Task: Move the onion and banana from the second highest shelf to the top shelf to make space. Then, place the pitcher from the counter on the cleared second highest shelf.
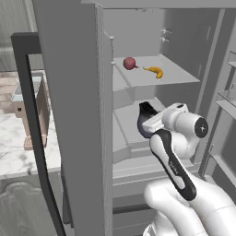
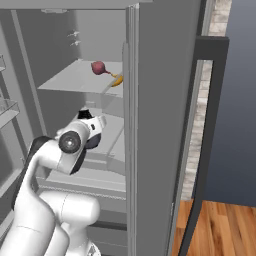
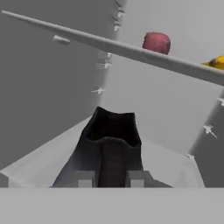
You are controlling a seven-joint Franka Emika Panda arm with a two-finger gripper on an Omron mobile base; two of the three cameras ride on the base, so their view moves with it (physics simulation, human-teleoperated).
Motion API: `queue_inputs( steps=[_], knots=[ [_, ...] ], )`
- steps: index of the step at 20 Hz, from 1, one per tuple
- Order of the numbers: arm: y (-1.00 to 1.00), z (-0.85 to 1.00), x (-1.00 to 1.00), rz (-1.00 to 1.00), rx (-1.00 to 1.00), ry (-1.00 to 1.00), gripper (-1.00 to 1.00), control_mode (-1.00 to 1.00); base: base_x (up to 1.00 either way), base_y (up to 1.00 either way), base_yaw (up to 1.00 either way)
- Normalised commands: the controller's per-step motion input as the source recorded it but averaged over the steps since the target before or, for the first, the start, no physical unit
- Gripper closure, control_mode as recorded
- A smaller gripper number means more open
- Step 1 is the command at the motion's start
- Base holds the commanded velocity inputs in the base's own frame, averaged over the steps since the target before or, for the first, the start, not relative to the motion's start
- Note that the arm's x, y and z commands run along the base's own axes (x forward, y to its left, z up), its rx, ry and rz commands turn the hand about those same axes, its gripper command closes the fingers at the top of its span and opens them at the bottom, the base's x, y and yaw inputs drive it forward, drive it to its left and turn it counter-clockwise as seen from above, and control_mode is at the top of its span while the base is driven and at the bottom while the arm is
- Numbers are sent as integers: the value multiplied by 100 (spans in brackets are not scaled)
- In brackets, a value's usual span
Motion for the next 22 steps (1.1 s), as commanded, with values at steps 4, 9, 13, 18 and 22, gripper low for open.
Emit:
queue_inputs(
  steps=[4, 9, 13, 18, 22],
  knots=[
    [0, 0, 34, 0, 3, 0, 100, -100, 0, 0, 0],
    [0, 0, 23, -2, 3, 5, 100, -100, 0, 0, 0],
    [0, 0, 39, 0, 2, 7, 100, -100, 0, 0, 0],
    [0, -2, 49, 0, 2, 1, 100, -100, 0, 0, 0],
    [0, -20, 59, 0, 1, -2, 100, -100, 0, 0, 0]
  ],
)
